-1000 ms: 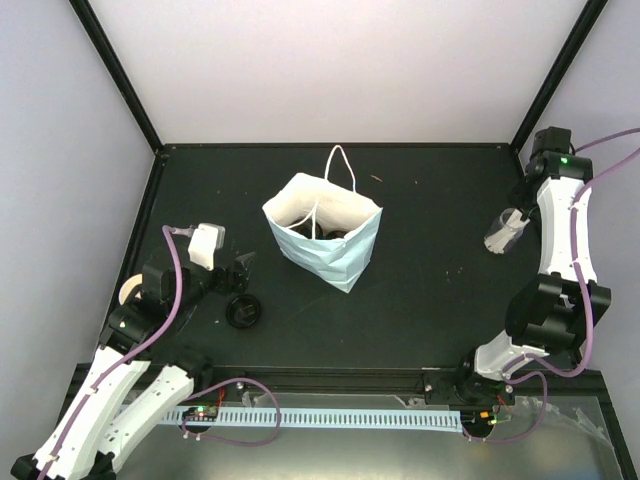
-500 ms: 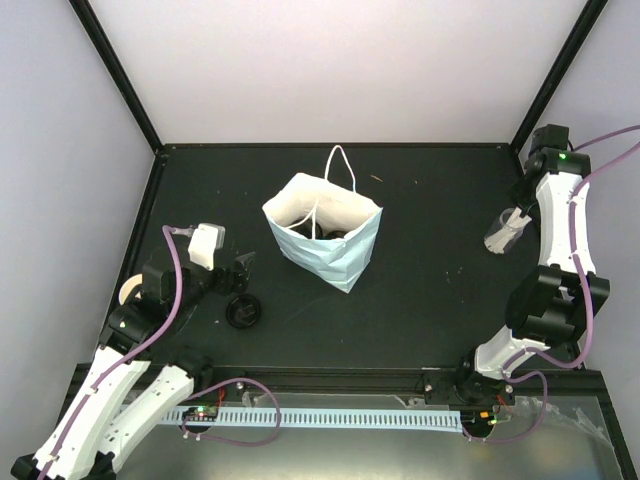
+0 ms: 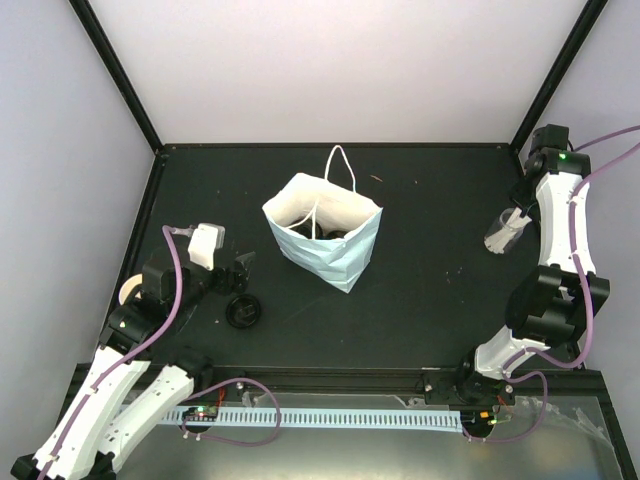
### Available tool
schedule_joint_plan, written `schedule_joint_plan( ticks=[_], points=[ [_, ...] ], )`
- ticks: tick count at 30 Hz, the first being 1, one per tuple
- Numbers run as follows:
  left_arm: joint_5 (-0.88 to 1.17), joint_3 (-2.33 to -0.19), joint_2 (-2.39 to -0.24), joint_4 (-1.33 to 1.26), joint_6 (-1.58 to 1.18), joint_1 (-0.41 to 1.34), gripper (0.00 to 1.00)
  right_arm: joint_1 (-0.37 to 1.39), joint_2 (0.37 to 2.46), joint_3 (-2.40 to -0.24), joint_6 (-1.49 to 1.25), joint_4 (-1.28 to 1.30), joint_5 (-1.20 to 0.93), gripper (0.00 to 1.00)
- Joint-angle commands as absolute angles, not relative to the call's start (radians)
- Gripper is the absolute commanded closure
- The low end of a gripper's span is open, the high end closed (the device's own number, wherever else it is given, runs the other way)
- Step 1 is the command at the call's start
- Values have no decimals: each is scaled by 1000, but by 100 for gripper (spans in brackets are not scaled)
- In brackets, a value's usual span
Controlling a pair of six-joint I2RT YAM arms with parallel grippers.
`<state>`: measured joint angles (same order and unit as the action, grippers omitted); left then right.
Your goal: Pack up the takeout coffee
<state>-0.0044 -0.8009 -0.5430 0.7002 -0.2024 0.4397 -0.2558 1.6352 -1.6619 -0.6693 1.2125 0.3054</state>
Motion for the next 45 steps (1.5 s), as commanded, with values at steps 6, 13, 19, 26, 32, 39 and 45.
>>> schedule_joint_plan(
  ticks=[6,13,19,26,32,39,45],
  points=[
    [-21,-800,-534,681,-202,439,1,-261,1608,-1708,-681,1235,307,99],
    [-22,-800,-533,681,-202,439,1,-261,1603,-1739,-684,1260,288,99],
    [-19,-799,-529,678,-203,439,1,-259,1600,-1778,-688,1307,264,99],
    [-17,-799,-534,676,-202,439,1,-259,1575,-1813,-686,1350,228,99],
    [-18,-800,-544,676,-202,438,1,-259,1545,-1883,-683,1404,182,99],
    [-19,-799,-549,677,-203,438,1,-259,1509,-1959,-671,1446,137,99],
    [-21,-801,-554,679,-203,437,1,-259,1470,-2000,-652,1479,76,99]
  ],
)
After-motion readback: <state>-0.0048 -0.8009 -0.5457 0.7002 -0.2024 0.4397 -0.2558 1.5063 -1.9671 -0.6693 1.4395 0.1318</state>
